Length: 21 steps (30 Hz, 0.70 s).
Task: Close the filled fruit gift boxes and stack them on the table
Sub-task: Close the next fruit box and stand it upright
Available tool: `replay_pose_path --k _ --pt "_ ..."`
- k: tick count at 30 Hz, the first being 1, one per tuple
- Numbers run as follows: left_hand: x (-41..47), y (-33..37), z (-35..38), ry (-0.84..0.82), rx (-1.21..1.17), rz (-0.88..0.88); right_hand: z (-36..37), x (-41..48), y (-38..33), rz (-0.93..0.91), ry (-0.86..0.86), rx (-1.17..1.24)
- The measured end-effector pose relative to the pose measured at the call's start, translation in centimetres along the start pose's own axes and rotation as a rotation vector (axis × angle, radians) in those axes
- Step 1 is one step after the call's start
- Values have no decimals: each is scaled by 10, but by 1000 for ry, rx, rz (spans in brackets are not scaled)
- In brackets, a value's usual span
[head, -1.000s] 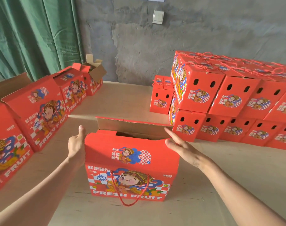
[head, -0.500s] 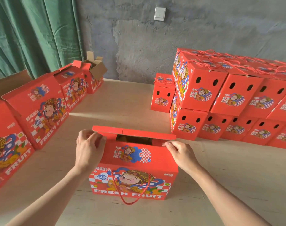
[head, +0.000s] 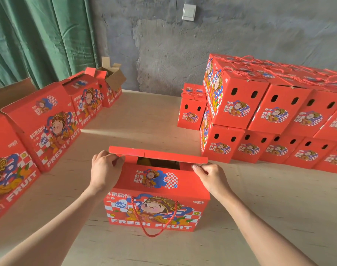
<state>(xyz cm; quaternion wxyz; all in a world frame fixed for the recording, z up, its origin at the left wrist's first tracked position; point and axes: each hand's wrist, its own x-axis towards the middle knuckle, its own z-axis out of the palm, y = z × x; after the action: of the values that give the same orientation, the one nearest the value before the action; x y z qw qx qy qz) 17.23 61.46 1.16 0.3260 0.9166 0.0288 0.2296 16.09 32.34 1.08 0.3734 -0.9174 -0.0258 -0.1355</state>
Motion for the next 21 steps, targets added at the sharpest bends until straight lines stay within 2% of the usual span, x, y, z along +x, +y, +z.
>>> replay_pose_path --k 5,10,13,15,18,21 --pt "7 1 -6 -64 -47 -106 4 -4 -3 54 -3 85" --pt "9 2 -5 -140 7 -76 5 -7 -5 96 13 155" --pt "11 -1 -2 -155 -19 -250 8 -5 -4 147 28 175" --pt "9 -3 1 -136 -92 -295 9 -3 -3 190 26 206" --pt "4 -4 2 -99 -190 -252 8 -2 -2 181 5 254" --pt "-3 -4 -2 -46 -187 -83 6 -3 0 116 -84 340"
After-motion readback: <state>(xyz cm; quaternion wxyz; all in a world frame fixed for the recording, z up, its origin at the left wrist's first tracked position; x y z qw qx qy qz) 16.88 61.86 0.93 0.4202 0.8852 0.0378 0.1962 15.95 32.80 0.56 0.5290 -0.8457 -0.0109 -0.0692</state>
